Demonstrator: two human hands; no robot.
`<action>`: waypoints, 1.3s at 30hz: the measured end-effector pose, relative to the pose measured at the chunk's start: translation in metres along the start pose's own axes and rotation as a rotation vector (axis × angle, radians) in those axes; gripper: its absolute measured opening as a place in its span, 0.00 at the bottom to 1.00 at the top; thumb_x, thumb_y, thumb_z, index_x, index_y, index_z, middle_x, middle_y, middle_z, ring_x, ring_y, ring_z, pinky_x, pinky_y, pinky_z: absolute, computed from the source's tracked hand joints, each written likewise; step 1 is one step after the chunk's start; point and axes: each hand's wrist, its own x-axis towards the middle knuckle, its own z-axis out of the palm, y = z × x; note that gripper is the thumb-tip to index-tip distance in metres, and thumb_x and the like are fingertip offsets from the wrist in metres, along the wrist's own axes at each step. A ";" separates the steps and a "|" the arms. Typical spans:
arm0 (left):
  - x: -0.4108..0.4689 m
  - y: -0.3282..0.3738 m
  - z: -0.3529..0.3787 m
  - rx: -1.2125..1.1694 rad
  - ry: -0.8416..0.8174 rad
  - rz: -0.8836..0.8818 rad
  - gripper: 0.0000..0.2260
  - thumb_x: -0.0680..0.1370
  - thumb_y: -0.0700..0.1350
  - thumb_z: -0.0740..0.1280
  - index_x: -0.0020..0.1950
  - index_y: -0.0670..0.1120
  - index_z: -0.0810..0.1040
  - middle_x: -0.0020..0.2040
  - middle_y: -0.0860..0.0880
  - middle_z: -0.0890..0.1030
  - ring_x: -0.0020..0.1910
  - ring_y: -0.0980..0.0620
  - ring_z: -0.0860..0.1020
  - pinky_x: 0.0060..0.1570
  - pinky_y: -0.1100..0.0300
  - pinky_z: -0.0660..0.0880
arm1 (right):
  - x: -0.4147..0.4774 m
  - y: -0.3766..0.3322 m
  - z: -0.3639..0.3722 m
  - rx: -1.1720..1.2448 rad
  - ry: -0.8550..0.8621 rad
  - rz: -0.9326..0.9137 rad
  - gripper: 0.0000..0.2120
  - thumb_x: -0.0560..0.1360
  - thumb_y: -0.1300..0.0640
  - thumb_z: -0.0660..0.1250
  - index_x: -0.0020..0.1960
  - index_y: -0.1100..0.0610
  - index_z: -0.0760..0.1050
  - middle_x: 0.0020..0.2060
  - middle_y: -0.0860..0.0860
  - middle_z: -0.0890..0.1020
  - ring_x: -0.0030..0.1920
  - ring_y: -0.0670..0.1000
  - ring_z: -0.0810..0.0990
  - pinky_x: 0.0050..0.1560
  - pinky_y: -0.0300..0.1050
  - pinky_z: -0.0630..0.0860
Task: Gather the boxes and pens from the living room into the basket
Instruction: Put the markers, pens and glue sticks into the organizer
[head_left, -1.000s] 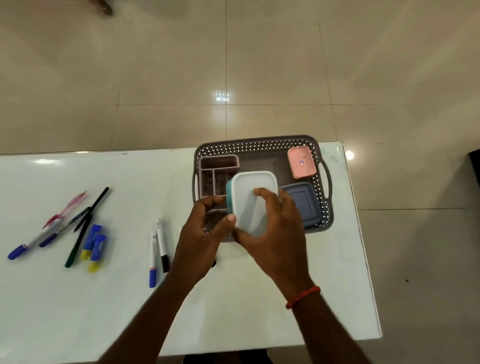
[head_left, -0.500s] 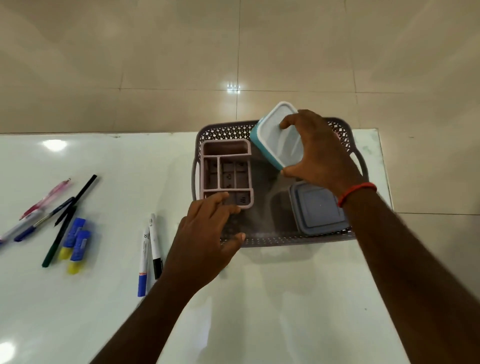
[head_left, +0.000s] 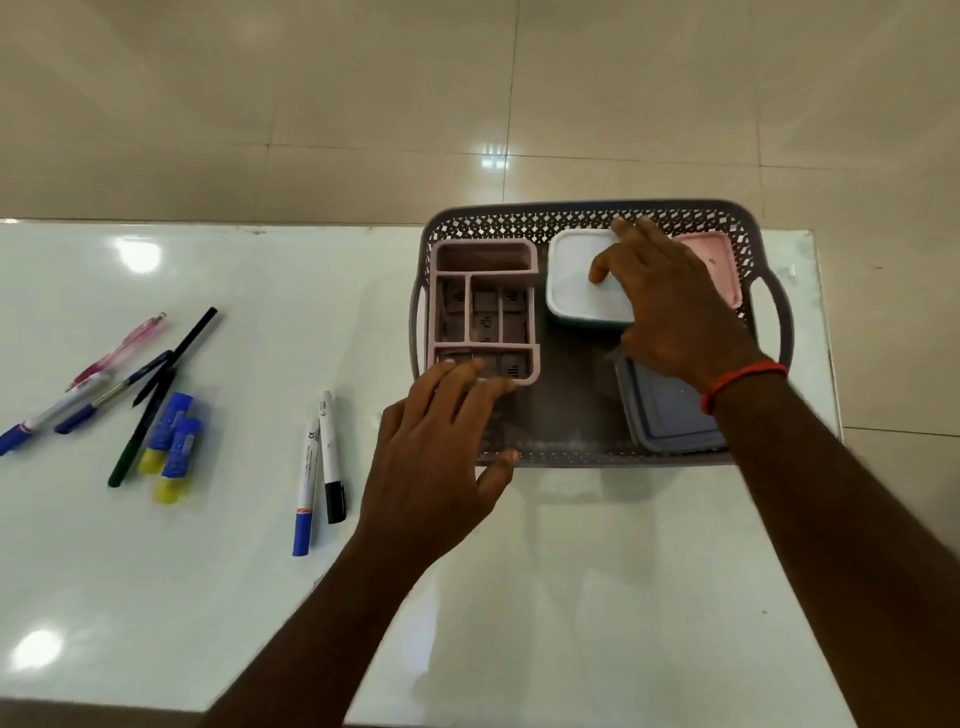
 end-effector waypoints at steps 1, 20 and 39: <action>0.000 0.000 0.000 -0.004 0.010 0.003 0.28 0.75 0.60 0.68 0.73 0.54 0.69 0.75 0.52 0.68 0.77 0.48 0.63 0.71 0.47 0.65 | -0.001 -0.001 -0.001 0.007 -0.001 0.008 0.35 0.59 0.67 0.78 0.61 0.50 0.68 0.77 0.56 0.59 0.78 0.60 0.52 0.74 0.61 0.55; -0.107 -0.101 -0.010 -0.276 0.217 -0.393 0.22 0.76 0.53 0.73 0.69 0.51 0.75 0.76 0.51 0.68 0.75 0.53 0.65 0.71 0.54 0.66 | -0.134 -0.215 0.058 0.392 0.114 -0.248 0.04 0.75 0.55 0.70 0.48 0.54 0.80 0.43 0.48 0.82 0.46 0.48 0.78 0.50 0.38 0.72; -0.103 -0.113 0.006 0.148 -0.033 -0.302 0.21 0.73 0.59 0.72 0.64 0.55 0.77 0.60 0.50 0.78 0.55 0.46 0.77 0.49 0.51 0.74 | -0.127 -0.211 0.130 -0.039 -0.051 0.083 0.23 0.70 0.53 0.76 0.63 0.54 0.77 0.60 0.58 0.80 0.61 0.61 0.77 0.53 0.57 0.81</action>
